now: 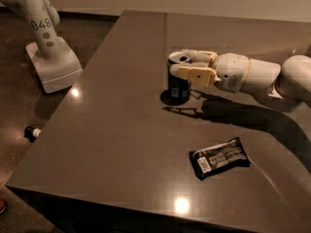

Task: Place pepsi can upright

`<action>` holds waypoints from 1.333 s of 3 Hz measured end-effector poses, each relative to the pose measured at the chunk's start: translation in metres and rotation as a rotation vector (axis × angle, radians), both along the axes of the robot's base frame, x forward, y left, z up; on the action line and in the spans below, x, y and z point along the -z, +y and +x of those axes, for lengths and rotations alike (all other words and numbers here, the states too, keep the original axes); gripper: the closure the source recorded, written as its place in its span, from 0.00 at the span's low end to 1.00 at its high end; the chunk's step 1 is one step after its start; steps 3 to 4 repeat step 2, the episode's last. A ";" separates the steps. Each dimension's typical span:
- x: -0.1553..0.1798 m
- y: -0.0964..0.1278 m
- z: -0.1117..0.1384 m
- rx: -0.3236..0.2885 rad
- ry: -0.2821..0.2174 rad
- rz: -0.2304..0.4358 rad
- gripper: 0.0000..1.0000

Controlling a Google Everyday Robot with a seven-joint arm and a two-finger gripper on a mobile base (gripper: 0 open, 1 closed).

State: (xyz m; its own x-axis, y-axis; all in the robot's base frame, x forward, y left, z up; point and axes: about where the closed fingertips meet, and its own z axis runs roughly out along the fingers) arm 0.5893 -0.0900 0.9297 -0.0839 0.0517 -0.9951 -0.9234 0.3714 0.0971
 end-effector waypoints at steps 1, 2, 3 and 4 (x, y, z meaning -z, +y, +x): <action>0.000 0.002 0.000 -0.003 -0.001 0.000 0.00; 0.000 0.002 0.000 -0.003 -0.001 0.000 0.00; 0.000 0.002 0.000 -0.003 -0.001 0.000 0.00; 0.000 0.002 0.000 -0.003 -0.001 0.000 0.00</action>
Offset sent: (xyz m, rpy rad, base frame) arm -0.0002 0.0018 0.0004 -0.0001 -0.0005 0.0031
